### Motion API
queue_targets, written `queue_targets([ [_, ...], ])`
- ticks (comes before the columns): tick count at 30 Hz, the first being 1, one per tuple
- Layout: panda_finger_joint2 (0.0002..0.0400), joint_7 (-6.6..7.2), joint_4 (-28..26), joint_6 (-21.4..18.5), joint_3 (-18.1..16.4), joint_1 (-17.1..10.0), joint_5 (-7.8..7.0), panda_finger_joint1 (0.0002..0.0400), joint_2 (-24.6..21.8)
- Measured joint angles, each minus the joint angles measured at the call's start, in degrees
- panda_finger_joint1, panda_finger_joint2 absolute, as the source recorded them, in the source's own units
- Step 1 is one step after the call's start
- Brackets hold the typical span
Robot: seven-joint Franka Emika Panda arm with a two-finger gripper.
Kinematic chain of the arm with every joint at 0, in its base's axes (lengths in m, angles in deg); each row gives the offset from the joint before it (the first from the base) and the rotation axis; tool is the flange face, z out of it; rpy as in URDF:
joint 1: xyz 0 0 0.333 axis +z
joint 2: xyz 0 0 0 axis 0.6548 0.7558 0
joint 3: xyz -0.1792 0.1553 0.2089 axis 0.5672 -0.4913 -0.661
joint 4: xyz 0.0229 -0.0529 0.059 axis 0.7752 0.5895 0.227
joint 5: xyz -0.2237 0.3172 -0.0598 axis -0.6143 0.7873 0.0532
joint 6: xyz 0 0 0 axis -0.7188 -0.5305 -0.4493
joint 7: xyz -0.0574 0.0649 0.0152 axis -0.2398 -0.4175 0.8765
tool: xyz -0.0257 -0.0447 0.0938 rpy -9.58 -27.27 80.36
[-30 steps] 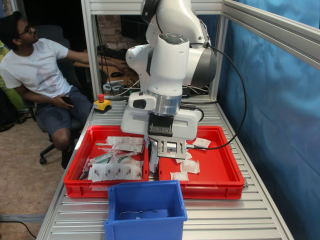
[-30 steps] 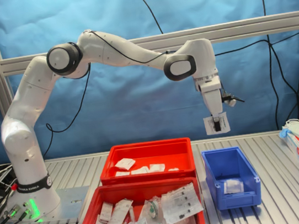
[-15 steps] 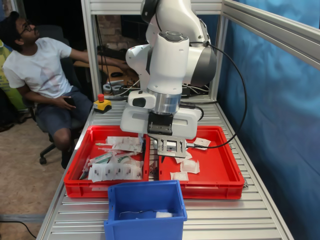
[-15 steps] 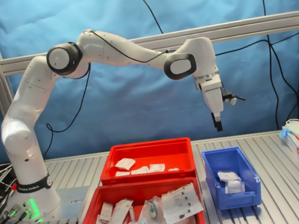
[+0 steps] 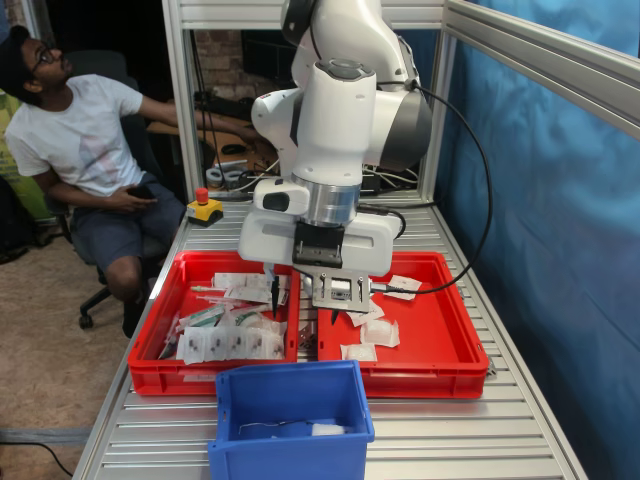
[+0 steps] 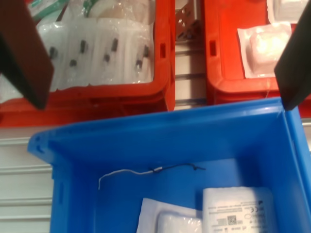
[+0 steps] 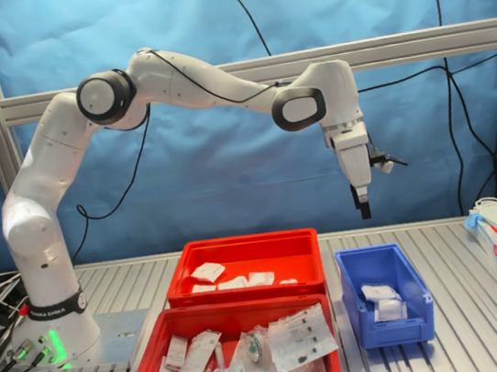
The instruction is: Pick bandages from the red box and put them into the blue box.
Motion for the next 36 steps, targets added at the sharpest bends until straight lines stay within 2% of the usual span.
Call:
queue_targets([
  [1,0.0372,0.00,0.17,-0.07,0.02,0.06,0.00,0.0372,-0.19],
  [2,0.0395,0.00,0.37,-0.14,0.05,0.14,0.00,0.0395,-0.43],
  [8,0.0399,0.00,3.02,-0.74,0.32,1.22,-0.04,0.0399,-3.41],
  [14,0.0400,0.00,8.84,-1.04,0.86,3.49,-1.26,0.0400,-9.87],
  [21,0.0400,0.19,15.76,-1.37,1.03,5.58,-1.74,0.0400,-18.13],
  [22,0.0400,0.35,16.45,-1.50,1.04,5.75,-1.93,0.0400,-19.06],
  [23,0.0400,0.78,18.33,-2.02,1.11,6.18,-2.75,0.0400,-21.73],
  [28,0.0400,1.65,20.99,-3.47,1.36,6.64,-4.59,0.0400,-26.00],
  [36,0.0400,2.31,23.27,-4.67,2.53,6.71,-5.84,0.0400,-29.46],
])
